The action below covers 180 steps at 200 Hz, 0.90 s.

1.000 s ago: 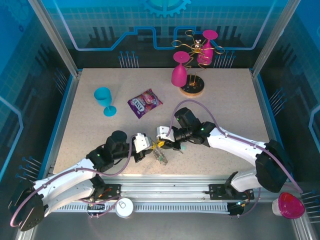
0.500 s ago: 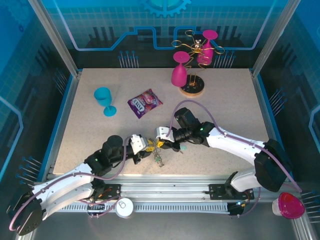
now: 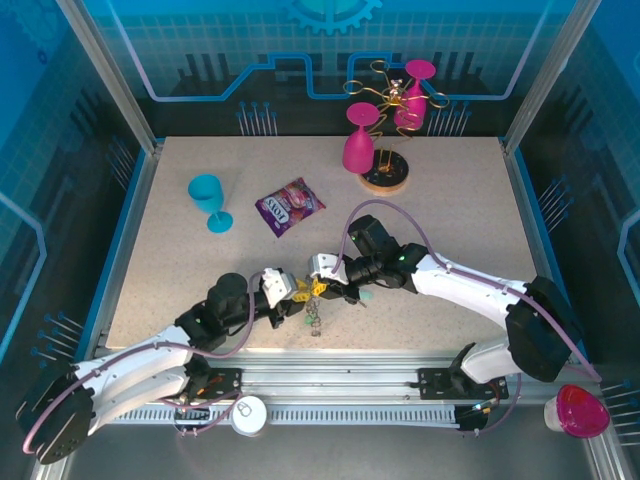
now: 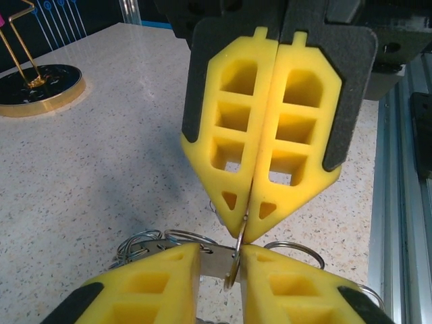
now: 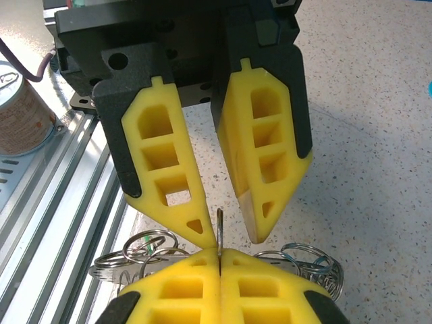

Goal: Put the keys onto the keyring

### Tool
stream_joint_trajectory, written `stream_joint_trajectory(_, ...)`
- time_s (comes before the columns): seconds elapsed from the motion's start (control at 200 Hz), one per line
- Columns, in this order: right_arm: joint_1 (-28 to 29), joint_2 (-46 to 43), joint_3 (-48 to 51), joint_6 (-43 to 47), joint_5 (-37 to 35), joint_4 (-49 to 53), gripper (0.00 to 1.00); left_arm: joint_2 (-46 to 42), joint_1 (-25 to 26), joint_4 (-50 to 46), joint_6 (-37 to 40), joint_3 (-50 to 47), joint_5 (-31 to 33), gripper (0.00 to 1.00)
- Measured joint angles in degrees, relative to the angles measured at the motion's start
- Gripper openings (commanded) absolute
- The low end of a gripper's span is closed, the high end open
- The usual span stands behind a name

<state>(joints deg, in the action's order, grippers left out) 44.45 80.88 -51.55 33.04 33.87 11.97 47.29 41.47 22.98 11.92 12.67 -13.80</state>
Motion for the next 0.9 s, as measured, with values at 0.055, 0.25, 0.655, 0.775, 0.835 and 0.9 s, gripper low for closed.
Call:
stream_joint_trajectory(0.055,-0.15,0.07,0.00,0.00,0.00,-0.02,0.00,0.48,0.00,0.46,0.02,0.00,-0.02,0.17)
stream_joint_trajectory(0.25,-0.37,0.13,0.00,0.00,-0.13,-0.46,0.00,1.20,0.00,1.36,0.26,0.00,-0.83,0.05)
stream_joint_trajectory(0.655,-4.57,-4.81,3.06,-11.39,-5.55,-4.02,0.33,-0.92,-0.04,0.98,1.88,-0.09,1.16,0.00)
stream_joint_trajectory(0.775,-5.92,-7.67,3.52,-20.22,-12.90,-3.63,0.30,-1.29,-0.04,0.00,2.14,-0.09,1.84,0.00)
stream_joint_trajectory(0.835,-5.90,-8.28,3.52,-25.11,-16.41,-2.69,0.29,-1.29,-0.04,-0.66,2.16,-0.07,2.16,0.00)
stream_joint_trajectory(0.9,-5.90,-8.35,3.52,-31.19,-19.91,-0.90,0.31,-1.29,-0.04,-1.79,2.14,0.13,2.54,0.00)
